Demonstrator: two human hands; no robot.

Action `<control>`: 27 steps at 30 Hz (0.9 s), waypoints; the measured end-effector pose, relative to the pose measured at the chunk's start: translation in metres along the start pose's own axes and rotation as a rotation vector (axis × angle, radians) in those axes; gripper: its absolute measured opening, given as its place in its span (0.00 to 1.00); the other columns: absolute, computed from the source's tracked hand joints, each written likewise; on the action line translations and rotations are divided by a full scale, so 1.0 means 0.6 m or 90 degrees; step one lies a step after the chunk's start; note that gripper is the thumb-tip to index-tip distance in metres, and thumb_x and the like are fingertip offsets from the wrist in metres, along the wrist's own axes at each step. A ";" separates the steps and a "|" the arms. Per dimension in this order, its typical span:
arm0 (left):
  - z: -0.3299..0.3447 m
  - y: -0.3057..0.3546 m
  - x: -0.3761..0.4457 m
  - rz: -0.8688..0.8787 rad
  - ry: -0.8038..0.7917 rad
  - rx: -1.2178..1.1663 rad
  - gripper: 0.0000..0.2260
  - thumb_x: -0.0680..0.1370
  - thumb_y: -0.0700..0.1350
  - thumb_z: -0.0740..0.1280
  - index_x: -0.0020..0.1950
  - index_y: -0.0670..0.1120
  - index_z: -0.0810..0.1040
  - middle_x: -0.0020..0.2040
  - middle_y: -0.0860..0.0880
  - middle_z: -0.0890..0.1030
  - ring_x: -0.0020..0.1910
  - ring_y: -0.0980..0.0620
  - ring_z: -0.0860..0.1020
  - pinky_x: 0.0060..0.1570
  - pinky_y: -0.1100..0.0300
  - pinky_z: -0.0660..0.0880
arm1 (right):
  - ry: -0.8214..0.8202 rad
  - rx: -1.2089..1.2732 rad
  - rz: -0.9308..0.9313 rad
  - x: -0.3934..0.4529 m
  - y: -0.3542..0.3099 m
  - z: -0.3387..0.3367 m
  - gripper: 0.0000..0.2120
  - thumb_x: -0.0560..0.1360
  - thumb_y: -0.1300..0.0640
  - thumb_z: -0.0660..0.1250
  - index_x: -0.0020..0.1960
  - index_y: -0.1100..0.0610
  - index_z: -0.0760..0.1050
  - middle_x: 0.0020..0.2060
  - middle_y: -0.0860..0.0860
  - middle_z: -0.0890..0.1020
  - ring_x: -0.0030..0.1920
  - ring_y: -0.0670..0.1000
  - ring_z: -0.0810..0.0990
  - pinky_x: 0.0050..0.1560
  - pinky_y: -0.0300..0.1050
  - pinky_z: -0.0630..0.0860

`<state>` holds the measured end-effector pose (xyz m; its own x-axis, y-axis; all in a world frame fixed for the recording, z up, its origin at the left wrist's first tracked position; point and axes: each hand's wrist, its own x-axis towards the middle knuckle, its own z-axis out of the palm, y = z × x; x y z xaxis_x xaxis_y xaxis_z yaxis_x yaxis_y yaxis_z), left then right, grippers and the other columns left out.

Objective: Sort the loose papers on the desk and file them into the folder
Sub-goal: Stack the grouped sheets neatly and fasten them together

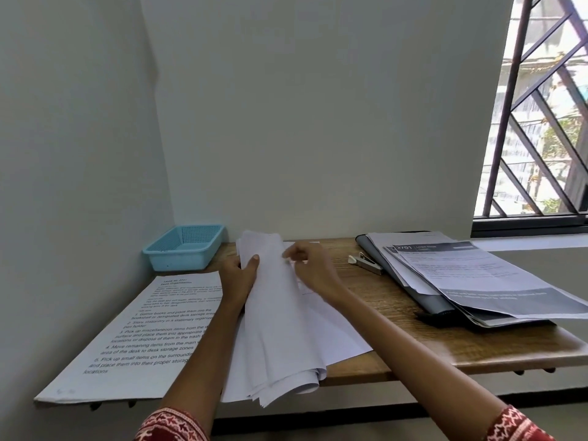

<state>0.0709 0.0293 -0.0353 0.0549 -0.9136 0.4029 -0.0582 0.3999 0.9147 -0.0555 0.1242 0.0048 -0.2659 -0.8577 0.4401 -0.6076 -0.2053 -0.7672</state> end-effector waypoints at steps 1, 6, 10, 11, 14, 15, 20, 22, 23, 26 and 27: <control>-0.001 0.001 -0.001 -0.001 -0.002 -0.007 0.04 0.76 0.39 0.67 0.49 0.40 0.78 0.43 0.45 0.79 0.42 0.48 0.77 0.43 0.58 0.72 | 0.036 -0.022 0.037 0.010 0.018 -0.010 0.19 0.70 0.72 0.59 0.57 0.60 0.77 0.55 0.55 0.80 0.58 0.53 0.77 0.51 0.38 0.71; -0.001 0.001 -0.002 -0.003 -0.009 -0.022 0.09 0.77 0.39 0.66 0.54 0.36 0.79 0.47 0.44 0.80 0.45 0.48 0.78 0.44 0.59 0.72 | 0.011 -0.064 0.208 0.027 0.099 -0.048 0.20 0.74 0.62 0.68 0.63 0.62 0.68 0.55 0.56 0.75 0.52 0.53 0.73 0.43 0.36 0.69; 0.000 0.003 -0.004 0.006 -0.007 -0.021 0.07 0.77 0.39 0.66 0.53 0.38 0.79 0.44 0.46 0.79 0.43 0.49 0.77 0.39 0.62 0.72 | 0.082 0.112 0.302 0.027 0.122 -0.060 0.11 0.69 0.64 0.75 0.44 0.56 0.73 0.44 0.52 0.78 0.38 0.48 0.76 0.34 0.36 0.71; 0.000 0.002 -0.003 0.001 -0.005 -0.020 0.07 0.77 0.39 0.66 0.53 0.38 0.79 0.45 0.46 0.79 0.43 0.49 0.77 0.40 0.61 0.72 | 0.085 0.112 0.301 0.031 0.122 -0.063 0.12 0.68 0.64 0.75 0.39 0.55 0.72 0.40 0.50 0.78 0.34 0.46 0.75 0.29 0.35 0.70; -0.001 -0.002 0.002 -0.005 -0.004 -0.017 0.07 0.77 0.40 0.66 0.52 0.39 0.79 0.47 0.44 0.80 0.45 0.48 0.78 0.45 0.58 0.73 | 0.078 0.090 0.272 0.045 0.121 -0.070 0.14 0.68 0.63 0.76 0.34 0.56 0.71 0.34 0.51 0.79 0.30 0.46 0.75 0.26 0.35 0.68; 0.000 -0.003 0.003 -0.005 -0.004 -0.015 0.08 0.77 0.40 0.66 0.53 0.39 0.79 0.47 0.44 0.80 0.45 0.48 0.78 0.45 0.58 0.73 | 0.073 0.086 0.265 0.047 0.121 -0.070 0.14 0.67 0.62 0.76 0.33 0.57 0.71 0.33 0.51 0.79 0.30 0.46 0.75 0.27 0.35 0.68; 0.001 -0.004 0.002 -0.001 -0.001 -0.010 0.08 0.77 0.39 0.66 0.53 0.38 0.79 0.45 0.45 0.79 0.44 0.48 0.77 0.45 0.58 0.72 | 0.025 0.194 0.243 0.045 0.121 -0.084 0.09 0.68 0.64 0.75 0.36 0.62 0.74 0.34 0.55 0.81 0.29 0.50 0.78 0.29 0.37 0.73; 0.001 -0.004 0.003 0.001 -0.002 -0.003 0.07 0.77 0.40 0.66 0.52 0.38 0.79 0.45 0.45 0.79 0.44 0.48 0.77 0.44 0.58 0.72 | -0.055 0.310 0.250 0.045 0.111 -0.092 0.08 0.71 0.61 0.73 0.37 0.60 0.76 0.35 0.54 0.81 0.30 0.48 0.79 0.31 0.38 0.74; 0.001 -0.004 0.003 0.000 -0.001 0.001 0.07 0.77 0.40 0.66 0.52 0.37 0.79 0.45 0.45 0.79 0.44 0.48 0.77 0.44 0.58 0.72 | -0.106 0.367 0.240 0.047 0.108 -0.094 0.06 0.73 0.58 0.71 0.41 0.60 0.77 0.38 0.55 0.81 0.35 0.50 0.80 0.36 0.39 0.75; 0.002 -0.005 0.003 0.003 0.003 0.001 0.08 0.76 0.39 0.67 0.52 0.36 0.79 0.46 0.45 0.80 0.44 0.48 0.77 0.44 0.59 0.71 | -0.216 0.446 0.162 0.047 0.088 -0.085 0.17 0.75 0.47 0.67 0.56 0.59 0.79 0.53 0.55 0.81 0.54 0.54 0.78 0.55 0.47 0.73; 0.002 -0.004 0.003 0.003 0.006 0.001 0.08 0.76 0.39 0.67 0.52 0.36 0.79 0.46 0.44 0.80 0.44 0.48 0.77 0.44 0.59 0.71 | -0.263 0.447 0.143 0.045 0.081 -0.080 0.21 0.75 0.44 0.65 0.59 0.59 0.78 0.56 0.55 0.80 0.58 0.54 0.76 0.59 0.48 0.71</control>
<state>0.0700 0.0269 -0.0369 0.0639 -0.9109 0.4077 -0.0597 0.4043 0.9127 -0.1279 0.1138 0.0015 0.0530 -0.9885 0.1414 0.0699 -0.1376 -0.9880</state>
